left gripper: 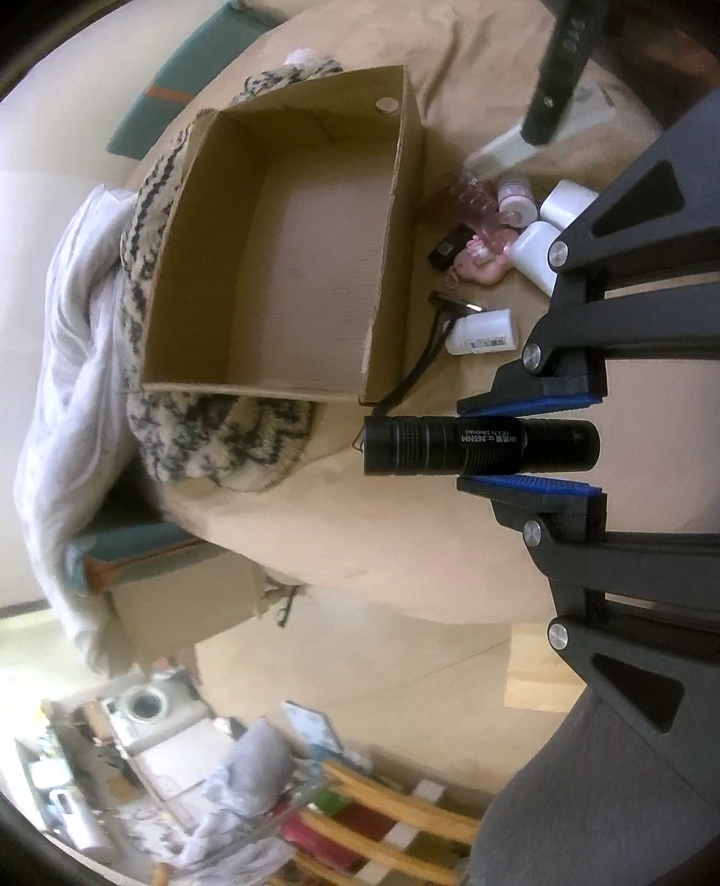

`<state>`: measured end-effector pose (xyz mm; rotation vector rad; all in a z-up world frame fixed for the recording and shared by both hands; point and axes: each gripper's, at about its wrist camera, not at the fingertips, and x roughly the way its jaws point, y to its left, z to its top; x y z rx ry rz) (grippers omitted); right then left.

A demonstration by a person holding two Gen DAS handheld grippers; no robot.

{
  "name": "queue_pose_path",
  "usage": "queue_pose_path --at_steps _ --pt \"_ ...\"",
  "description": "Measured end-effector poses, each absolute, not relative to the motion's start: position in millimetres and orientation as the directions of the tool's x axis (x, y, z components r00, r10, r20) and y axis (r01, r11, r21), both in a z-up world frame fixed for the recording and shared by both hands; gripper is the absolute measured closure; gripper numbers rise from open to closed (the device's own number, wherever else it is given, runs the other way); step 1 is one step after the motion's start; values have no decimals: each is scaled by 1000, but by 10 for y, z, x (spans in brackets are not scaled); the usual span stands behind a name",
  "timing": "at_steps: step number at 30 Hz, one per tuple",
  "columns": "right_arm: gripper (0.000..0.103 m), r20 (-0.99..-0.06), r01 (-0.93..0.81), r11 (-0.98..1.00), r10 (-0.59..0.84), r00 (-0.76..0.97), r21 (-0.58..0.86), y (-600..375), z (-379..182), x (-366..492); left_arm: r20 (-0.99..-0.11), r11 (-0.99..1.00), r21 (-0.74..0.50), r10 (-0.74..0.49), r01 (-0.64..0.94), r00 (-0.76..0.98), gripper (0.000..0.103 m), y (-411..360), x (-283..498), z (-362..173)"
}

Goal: Organize rigid objects
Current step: 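Carry the flashlight and remote into the box with both tools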

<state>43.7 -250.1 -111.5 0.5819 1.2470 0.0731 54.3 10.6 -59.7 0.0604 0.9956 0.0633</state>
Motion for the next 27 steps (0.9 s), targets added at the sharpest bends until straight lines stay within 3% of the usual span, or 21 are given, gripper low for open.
queue_pose_path --at_steps 14,19,27 --pt "57 -778 133 873 338 529 470 -2678 -383 400 -681 999 3 26 -32 732 86 102 513 294" --pt "57 -685 44 858 376 624 512 -2730 -74 598 -602 1000 13 15 -9 798 86 30 634 631" --pt "57 -654 -23 880 369 661 474 -2637 170 1120 -511 1000 -9 -18 15 859 86 -65 1021 1018"
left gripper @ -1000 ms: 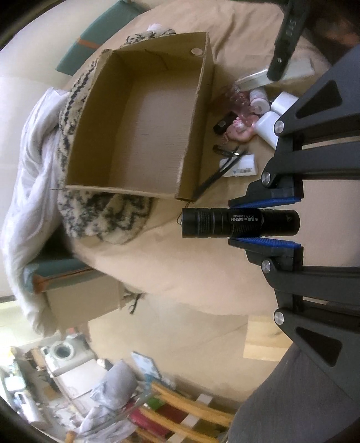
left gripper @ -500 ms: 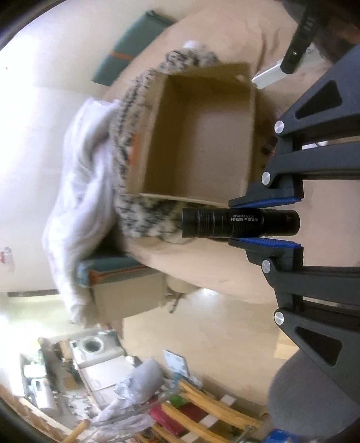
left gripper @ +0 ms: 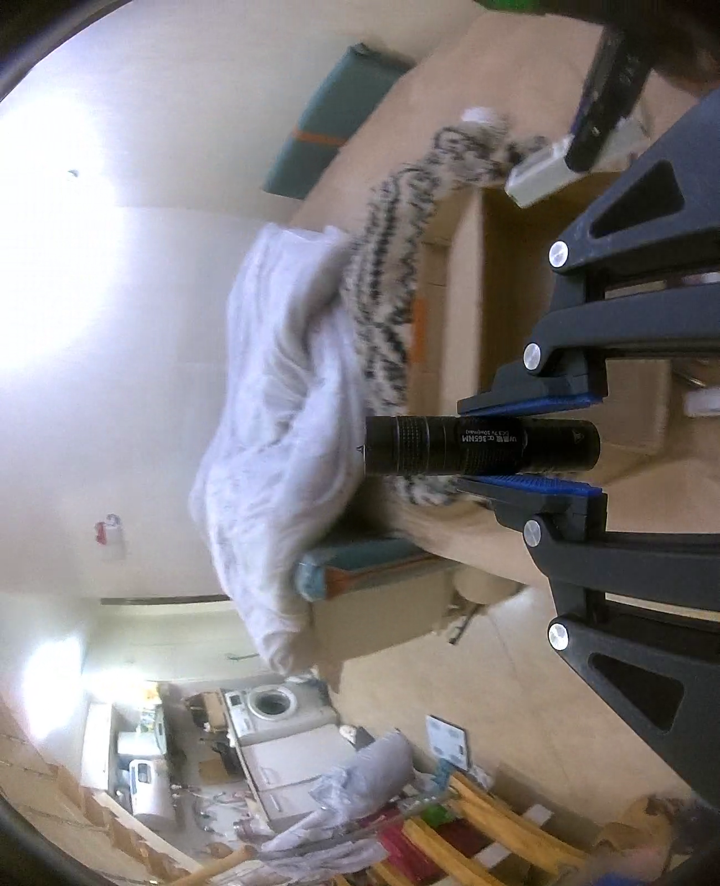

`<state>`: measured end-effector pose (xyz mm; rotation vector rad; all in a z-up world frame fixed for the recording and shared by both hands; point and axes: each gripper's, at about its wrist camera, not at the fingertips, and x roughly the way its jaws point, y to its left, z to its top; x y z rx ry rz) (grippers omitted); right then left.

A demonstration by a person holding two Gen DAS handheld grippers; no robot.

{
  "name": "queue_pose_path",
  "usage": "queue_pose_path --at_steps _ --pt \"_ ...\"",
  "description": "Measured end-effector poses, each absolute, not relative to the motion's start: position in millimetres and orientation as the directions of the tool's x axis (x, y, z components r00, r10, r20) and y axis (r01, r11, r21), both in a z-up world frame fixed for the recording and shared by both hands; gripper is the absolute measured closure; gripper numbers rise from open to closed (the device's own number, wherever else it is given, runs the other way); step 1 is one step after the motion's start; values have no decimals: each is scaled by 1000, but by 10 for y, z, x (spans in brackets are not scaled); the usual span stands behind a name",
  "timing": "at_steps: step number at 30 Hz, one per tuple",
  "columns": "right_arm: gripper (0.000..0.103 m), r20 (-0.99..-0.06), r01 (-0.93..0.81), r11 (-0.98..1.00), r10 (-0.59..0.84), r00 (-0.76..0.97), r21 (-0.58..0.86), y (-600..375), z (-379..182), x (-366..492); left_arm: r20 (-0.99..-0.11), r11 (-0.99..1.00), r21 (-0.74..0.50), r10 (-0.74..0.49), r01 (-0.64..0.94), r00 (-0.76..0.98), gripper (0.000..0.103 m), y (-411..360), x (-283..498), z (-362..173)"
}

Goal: Organize rigid objects
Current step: 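Carry the flashlight and remote into the box with both tools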

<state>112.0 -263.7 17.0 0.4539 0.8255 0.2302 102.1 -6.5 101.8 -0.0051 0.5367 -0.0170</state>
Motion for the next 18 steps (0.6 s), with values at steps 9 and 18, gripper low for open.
queue_pose_path --at_steps 9,18 --pt "57 -693 -8 911 318 646 411 -2575 -145 1660 -594 999 21 -28 50 804 86 -359 1745 553" --pt "57 -797 18 943 272 539 333 -2429 -663 1765 -737 997 44 -8 60 676 86 -541 2046 -470"
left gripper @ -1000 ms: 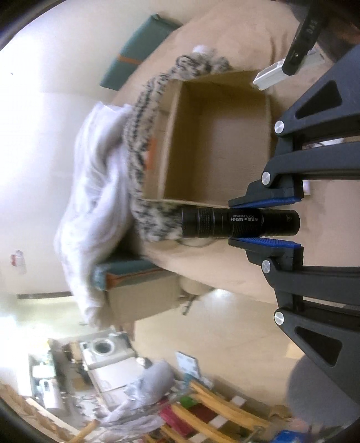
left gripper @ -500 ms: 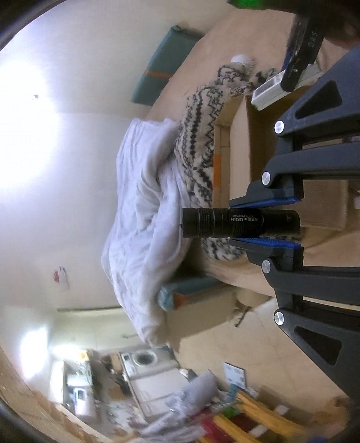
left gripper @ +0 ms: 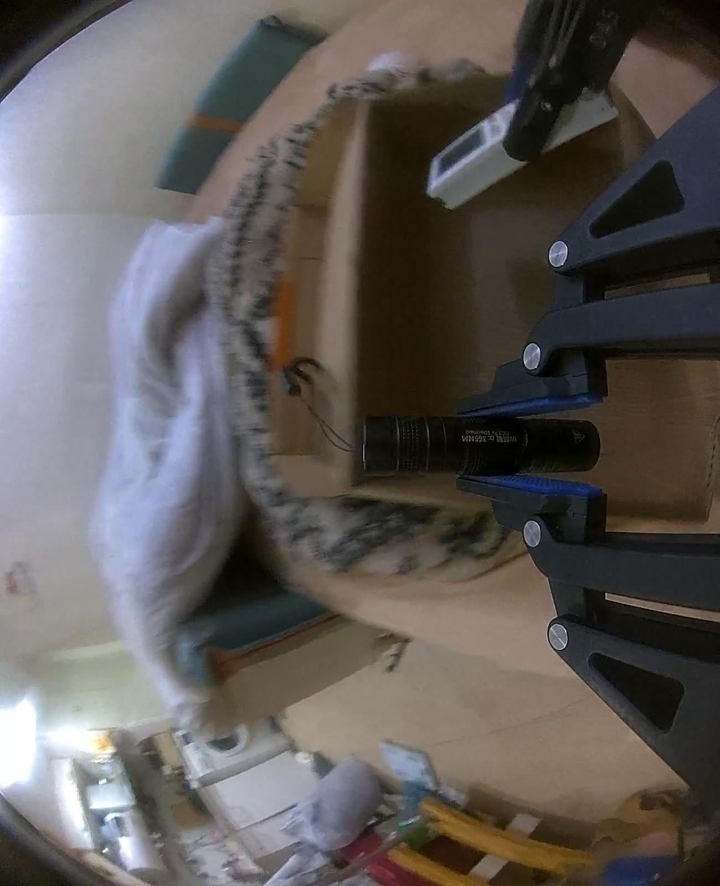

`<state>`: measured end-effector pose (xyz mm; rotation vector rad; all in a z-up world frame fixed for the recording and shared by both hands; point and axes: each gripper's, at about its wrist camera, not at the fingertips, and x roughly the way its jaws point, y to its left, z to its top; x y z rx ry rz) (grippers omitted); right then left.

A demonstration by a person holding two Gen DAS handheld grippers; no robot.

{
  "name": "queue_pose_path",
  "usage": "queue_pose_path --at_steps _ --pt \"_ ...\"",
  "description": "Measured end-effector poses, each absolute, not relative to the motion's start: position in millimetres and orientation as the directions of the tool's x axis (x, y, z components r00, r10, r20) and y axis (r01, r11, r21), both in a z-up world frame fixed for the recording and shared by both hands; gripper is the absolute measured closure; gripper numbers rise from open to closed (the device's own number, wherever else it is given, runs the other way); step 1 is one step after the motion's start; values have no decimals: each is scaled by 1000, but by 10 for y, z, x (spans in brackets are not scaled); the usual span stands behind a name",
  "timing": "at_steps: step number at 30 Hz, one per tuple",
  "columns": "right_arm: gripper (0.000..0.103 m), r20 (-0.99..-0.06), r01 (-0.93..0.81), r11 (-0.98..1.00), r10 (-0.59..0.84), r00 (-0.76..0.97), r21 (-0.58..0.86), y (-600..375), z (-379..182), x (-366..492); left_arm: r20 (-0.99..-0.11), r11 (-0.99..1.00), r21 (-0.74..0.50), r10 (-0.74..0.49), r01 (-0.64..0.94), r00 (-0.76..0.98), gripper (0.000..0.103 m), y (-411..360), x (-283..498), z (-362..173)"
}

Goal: Organize rigid objects
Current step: 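Carry the flashlight and remote into the box with both tools, then open both tools to release flashlight and remote, then withdraw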

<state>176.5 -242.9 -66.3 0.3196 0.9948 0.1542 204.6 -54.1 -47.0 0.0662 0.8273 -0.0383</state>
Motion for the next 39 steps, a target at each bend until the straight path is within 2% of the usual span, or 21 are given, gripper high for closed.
queue_pose_path --at_steps 6,14,32,35,37,39 --pt "57 -821 38 919 331 465 392 -2436 -884 1866 -798 994 67 -1 91 603 86 -635 2117 -805" --pt "57 -856 59 949 252 452 311 -2427 -966 1892 -855 996 48 1 78 519 86 -613 2192 -1004" --pt "55 -864 79 951 235 444 299 -2389 -1034 1957 -857 990 52 -25 134 515 84 -688 2136 -976" --pt "49 -835 80 934 269 480 347 -2441 -954 1921 -871 991 19 -51 136 488 67 -668 2146 -989" --pt "44 -820 67 933 276 502 354 -2439 -896 1906 -868 991 -1 -66 132 492 47 -653 2139 -963" --pt "38 -815 62 935 269 514 348 -2427 -861 1892 -858 991 -17 -84 135 507 42 -640 2121 -922"
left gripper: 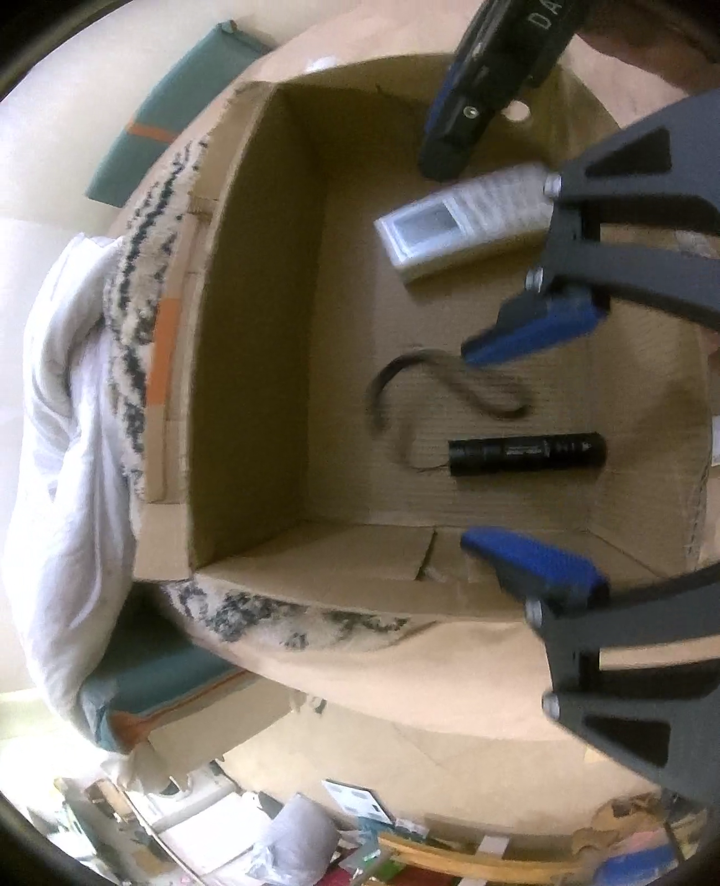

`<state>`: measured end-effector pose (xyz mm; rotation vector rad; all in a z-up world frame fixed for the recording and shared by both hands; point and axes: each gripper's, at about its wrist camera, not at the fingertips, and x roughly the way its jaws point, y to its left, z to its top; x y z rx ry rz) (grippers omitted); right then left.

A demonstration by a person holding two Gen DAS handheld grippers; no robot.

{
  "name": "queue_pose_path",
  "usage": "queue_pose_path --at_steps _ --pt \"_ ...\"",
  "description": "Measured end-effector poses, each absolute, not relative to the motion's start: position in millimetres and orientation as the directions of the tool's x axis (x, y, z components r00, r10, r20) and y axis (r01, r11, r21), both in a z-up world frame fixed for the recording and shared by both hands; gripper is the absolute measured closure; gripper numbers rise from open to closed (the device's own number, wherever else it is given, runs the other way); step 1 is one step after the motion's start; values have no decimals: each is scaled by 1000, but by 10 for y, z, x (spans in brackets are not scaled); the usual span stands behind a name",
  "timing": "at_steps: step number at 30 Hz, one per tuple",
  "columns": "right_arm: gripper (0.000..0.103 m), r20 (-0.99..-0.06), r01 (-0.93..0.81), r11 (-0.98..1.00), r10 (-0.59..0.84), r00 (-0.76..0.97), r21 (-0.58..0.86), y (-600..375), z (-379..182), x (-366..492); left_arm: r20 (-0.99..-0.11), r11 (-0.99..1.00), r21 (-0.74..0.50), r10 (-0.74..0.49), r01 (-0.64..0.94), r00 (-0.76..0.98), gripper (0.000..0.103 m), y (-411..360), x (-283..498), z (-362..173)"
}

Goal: Organize rigid objects
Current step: 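Open both tools to release flashlight and remote, then withdraw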

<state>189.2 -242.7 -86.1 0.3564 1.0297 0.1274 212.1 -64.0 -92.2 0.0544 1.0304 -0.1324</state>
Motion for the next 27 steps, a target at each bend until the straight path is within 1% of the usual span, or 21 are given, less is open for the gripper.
queue_pose_path --at_steps 5,7,9,11,17,27 --pt "37 -818 68 926 291 496 371 -2417 -891 1906 -851 990 6 -70 143 521 41 -664 2102 -884" --pt "35 -815 65 922 301 495 381 -2410 -889 1894 -850 990 -1 -76 142 521 41 -665 2099 -874" --pt "30 -809 63 919 309 499 390 -2403 -870 1873 -848 990 -6 -79 141 524 41 -658 2089 -859" --pt "29 -806 62 919 307 507 390 -2395 -840 1859 -844 990 -1 -76 140 530 41 -659 2074 -841" --pt "29 -790 65 915 305 532 397 -2411 -731 1791 -836 989 30 -55 145 546 41 -652 2025 -774" --pt "29 -766 57 917 293 572 394 -2464 -545 1535 -796 993 41 -36 114 604 39 -389 1790 -400"
